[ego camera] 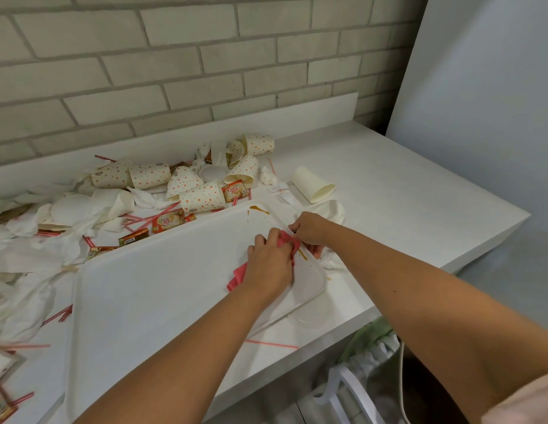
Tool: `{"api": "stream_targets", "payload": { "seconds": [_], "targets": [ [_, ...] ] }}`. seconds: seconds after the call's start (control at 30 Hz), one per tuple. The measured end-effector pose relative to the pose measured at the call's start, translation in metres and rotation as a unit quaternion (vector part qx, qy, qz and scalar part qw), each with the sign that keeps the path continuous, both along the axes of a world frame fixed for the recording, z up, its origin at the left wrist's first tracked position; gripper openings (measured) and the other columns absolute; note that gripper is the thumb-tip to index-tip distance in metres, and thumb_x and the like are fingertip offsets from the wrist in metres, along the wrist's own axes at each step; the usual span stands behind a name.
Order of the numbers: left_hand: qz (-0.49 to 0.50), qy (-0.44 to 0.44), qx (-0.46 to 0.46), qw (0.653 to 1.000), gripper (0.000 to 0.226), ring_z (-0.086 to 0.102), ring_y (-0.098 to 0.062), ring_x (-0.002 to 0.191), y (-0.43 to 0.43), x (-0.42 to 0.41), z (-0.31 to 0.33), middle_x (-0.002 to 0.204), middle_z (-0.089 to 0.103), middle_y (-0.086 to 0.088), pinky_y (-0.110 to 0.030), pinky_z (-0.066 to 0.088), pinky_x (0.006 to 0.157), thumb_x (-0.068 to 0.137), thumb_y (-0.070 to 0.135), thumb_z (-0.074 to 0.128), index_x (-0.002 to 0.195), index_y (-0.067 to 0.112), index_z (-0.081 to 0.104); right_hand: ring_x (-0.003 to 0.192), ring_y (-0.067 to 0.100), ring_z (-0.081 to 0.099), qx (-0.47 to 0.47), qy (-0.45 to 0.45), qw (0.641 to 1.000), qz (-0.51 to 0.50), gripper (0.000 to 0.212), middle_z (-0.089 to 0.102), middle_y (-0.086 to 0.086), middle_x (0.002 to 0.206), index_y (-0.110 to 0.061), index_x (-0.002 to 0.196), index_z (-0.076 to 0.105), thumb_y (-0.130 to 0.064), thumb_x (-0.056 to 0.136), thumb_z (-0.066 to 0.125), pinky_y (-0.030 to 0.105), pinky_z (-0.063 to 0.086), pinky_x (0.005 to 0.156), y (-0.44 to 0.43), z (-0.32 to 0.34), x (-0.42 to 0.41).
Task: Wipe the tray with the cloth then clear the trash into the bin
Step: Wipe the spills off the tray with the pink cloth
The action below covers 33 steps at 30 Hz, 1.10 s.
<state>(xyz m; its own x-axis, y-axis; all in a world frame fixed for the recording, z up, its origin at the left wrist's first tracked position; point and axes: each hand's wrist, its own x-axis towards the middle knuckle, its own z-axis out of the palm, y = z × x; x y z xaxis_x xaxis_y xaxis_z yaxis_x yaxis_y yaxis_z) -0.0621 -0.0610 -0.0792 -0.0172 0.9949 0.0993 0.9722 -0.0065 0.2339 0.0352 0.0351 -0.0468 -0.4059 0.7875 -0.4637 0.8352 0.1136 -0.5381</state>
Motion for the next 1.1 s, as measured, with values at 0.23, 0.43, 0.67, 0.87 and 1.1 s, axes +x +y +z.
{"api": "stream_targets", "payload": {
  "seconds": [0.23,0.43,0.67,0.87,1.1],
  "targets": [
    [-0.089,-0.004,-0.014,0.996,0.039,0.036,-0.024,0.115,-0.024,0.006,0.003,0.140,0.033,0.001,-0.034,0.033,0.095,0.098,0.023,0.035,0.135,0.030,0.045,0.064,0.033,0.063,0.025,-0.016,0.999,-0.023,0.032,0.055,0.012,0.066,0.006,0.121,0.057,-0.002,0.093,0.041,0.017,0.042,0.032,-0.005,0.005,-0.004],
    [-0.167,-0.041,-0.062,0.983,0.035,0.035,-0.014,0.116,-0.038,-0.024,0.009,0.138,0.034,0.009,-0.027,0.029,0.098,0.098,0.029,0.039,0.128,0.041,0.052,0.049,0.017,0.051,0.029,-0.004,0.999,-0.039,0.036,0.051,0.005,0.064,0.001,0.125,0.054,-0.004,0.090,0.051,0.013,0.038,0.025,-0.005,0.005,-0.003],
    [-0.117,-0.044,-0.032,0.992,0.036,0.036,-0.021,0.116,-0.029,0.004,0.007,0.138,0.035,0.004,-0.033,0.032,0.100,0.099,0.029,0.036,0.129,0.037,0.053,0.050,0.016,0.051,0.041,-0.008,0.998,-0.040,0.034,0.051,0.004,0.065,0.002,0.122,0.057,-0.006,0.091,0.049,0.012,0.037,0.025,-0.004,0.003,-0.005],
    [-0.177,-0.041,-0.064,0.981,0.034,0.033,-0.014,0.118,-0.042,-0.009,0.005,0.140,0.032,0.009,-0.030,0.030,0.101,0.098,0.031,0.038,0.126,0.041,0.054,0.052,0.025,0.051,0.030,-0.024,0.999,-0.003,0.035,0.059,0.020,0.082,0.005,0.121,0.055,0.005,0.089,0.042,0.033,0.053,0.046,-0.004,0.003,-0.003],
    [-0.082,-0.024,-0.035,0.996,0.038,0.038,-0.018,0.111,-0.026,-0.066,0.007,0.134,0.036,0.003,-0.032,0.033,0.091,0.097,0.023,0.038,0.125,0.045,0.053,0.061,0.035,0.059,0.045,-0.045,0.997,0.036,0.029,0.056,0.020,0.084,0.000,0.105,0.058,0.007,0.089,0.035,0.029,0.051,0.038,0.001,-0.001,0.000]
  ]
}}
